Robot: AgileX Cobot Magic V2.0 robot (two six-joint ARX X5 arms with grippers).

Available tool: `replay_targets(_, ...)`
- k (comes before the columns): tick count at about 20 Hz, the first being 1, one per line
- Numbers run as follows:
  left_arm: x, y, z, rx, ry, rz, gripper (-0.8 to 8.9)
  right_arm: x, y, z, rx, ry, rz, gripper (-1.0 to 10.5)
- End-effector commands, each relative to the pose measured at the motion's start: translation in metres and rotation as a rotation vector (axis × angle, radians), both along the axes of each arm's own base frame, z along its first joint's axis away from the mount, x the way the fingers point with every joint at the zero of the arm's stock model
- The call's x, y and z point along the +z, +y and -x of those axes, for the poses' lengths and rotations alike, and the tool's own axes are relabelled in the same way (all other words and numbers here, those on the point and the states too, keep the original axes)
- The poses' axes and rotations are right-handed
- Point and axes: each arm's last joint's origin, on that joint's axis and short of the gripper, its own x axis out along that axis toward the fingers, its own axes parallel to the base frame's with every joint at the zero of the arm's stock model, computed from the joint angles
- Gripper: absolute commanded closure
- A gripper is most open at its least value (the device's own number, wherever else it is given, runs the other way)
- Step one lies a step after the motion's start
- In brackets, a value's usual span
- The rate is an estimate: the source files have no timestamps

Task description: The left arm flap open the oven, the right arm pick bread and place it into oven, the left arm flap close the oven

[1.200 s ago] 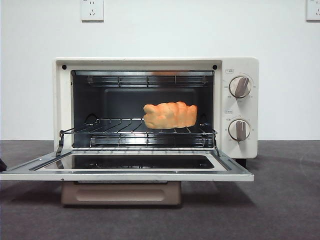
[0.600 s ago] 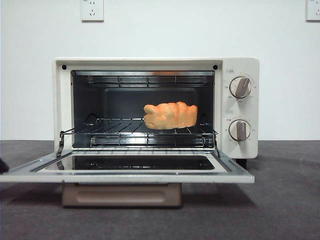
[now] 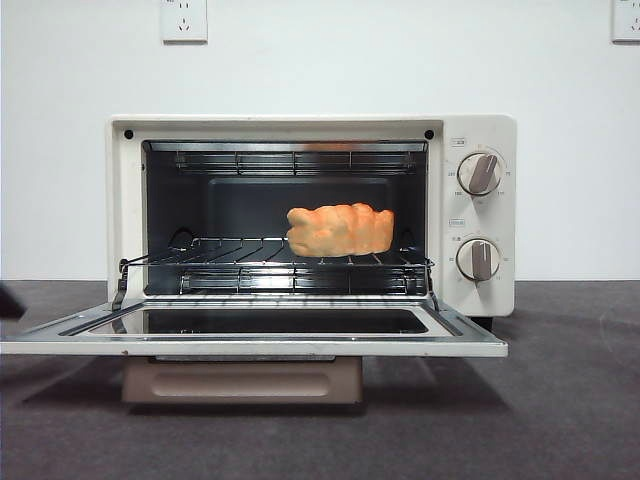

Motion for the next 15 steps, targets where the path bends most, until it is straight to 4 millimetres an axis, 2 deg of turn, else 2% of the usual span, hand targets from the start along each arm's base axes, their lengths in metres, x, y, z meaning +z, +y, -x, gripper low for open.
replay_targets(1, -0.005, 0.002, 0.001, 0.007, 0.025, -0.037, 8.05, 0.003, 0.000, 0.000, -0.002, -0.004, -0.015, 5.2)
replay_targets(7, -0.016, -0.001, 0.009, -0.037, 0.136, -0.079, 8.05, 0.003, 0.000, -0.001, -0.025, -0.018, -0.011, 5.2)
replay_targets(15, -0.017, -0.011, 0.013, -0.144, 0.139, -0.058, 8.05, 0.006, 0.001, -0.002, -0.025, -0.038, -0.029, 5.2)
